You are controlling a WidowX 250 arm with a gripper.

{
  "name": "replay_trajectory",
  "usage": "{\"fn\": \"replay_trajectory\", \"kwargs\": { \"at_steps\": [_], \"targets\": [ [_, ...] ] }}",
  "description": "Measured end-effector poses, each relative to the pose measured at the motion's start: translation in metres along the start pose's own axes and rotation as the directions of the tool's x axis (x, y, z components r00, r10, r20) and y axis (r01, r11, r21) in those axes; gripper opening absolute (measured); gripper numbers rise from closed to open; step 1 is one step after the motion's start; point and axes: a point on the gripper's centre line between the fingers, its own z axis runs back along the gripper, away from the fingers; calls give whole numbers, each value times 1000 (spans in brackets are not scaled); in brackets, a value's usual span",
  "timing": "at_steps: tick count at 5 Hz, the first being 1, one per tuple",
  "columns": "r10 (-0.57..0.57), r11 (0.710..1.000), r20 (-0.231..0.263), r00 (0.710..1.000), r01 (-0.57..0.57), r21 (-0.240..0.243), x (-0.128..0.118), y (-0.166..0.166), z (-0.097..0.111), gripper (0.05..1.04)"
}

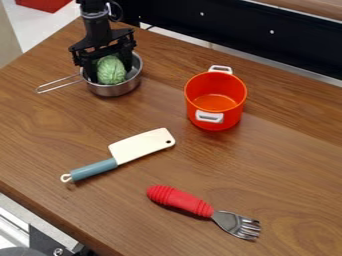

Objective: The only thing that is moved is the green object.

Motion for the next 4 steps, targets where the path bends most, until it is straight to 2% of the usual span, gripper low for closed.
{"fn": "replay_trajectory", "kwargs": {
  "at_steps": [1, 4],
  "targets": [
    [-6, 1000, -7, 1000, 5, -27, 1, 0, 0, 818],
    [5, 999, -119, 993, -9, -41, -1, 10, 13, 817]
  ]
}}
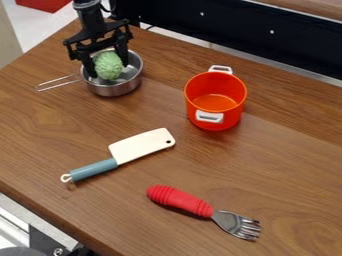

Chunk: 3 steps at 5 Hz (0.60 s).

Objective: The only thing that is moved is the green object.

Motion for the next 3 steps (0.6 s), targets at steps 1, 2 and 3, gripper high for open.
{"fn": "replay_trajectory", "kwargs": {
  "at_steps": [1, 2, 3],
  "targets": [
    [-4, 1000, -50, 999, 3, -11, -6, 1, 13, 817],
    [-51, 998, -115, 992, 47, -34, -22, -7, 38, 817],
    [-110, 993, -185, 977, 101, -54, -47, -24, 51, 818]
  ]
}}
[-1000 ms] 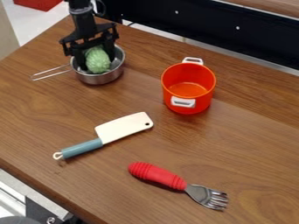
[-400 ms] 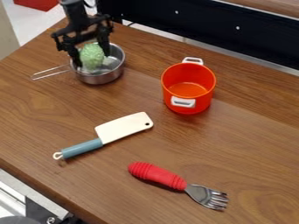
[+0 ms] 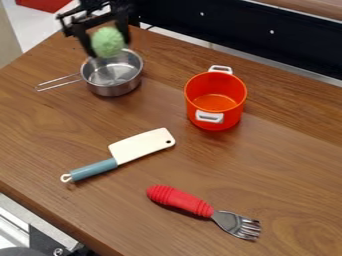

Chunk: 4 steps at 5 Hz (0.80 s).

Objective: The only thing that is moved is the green object.

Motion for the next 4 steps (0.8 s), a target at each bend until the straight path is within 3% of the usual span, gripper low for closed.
{"fn": "replay_trajectory", "kwargs": {
  "at_steps": [1, 3, 4],
  "targets": [
    [-109, 994, -26, 994, 109, -8, -32, -33, 2, 817],
    [-262, 963, -27, 965, 264, 57, -94, -94, -31, 817],
    [-276, 954, -54, 960, 280, 104, -114, -111, -56, 817]
  ]
}}
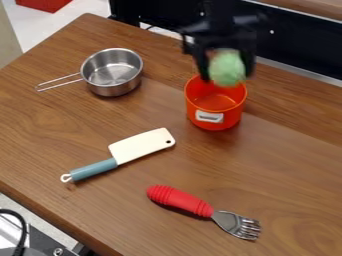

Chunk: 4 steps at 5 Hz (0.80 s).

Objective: The only thing that is moved is the green object.

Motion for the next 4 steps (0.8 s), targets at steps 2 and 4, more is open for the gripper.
{"fn": "replay_trajectory", "kwargs": {
  "at_steps": [2, 4],
  "targets": [
    [-5, 1000, 27, 1000, 5, 25, 4, 4, -18, 818],
    [35, 999, 21, 999, -35, 12, 13, 23, -20, 818]
  ]
}}
